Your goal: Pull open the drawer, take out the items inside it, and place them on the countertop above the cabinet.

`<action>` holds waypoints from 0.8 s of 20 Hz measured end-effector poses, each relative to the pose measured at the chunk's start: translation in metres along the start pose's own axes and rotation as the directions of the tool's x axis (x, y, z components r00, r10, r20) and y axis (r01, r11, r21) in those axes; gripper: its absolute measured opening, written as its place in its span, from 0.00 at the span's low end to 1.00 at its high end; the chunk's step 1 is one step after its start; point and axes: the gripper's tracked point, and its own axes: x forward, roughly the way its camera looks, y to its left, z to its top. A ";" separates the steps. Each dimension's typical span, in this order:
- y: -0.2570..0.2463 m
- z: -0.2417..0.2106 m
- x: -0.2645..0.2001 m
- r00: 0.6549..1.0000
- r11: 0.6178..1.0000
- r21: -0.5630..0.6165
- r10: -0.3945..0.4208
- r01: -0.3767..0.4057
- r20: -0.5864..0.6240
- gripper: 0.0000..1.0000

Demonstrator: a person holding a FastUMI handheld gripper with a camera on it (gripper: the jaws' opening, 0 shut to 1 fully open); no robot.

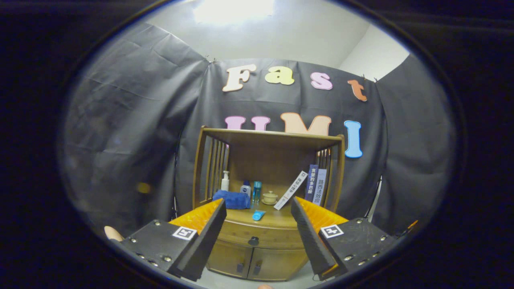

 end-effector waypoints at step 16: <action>-0.030 -0.001 -0.008 0.999 0.998 0.051 -0.046 0.046 0.013 0.97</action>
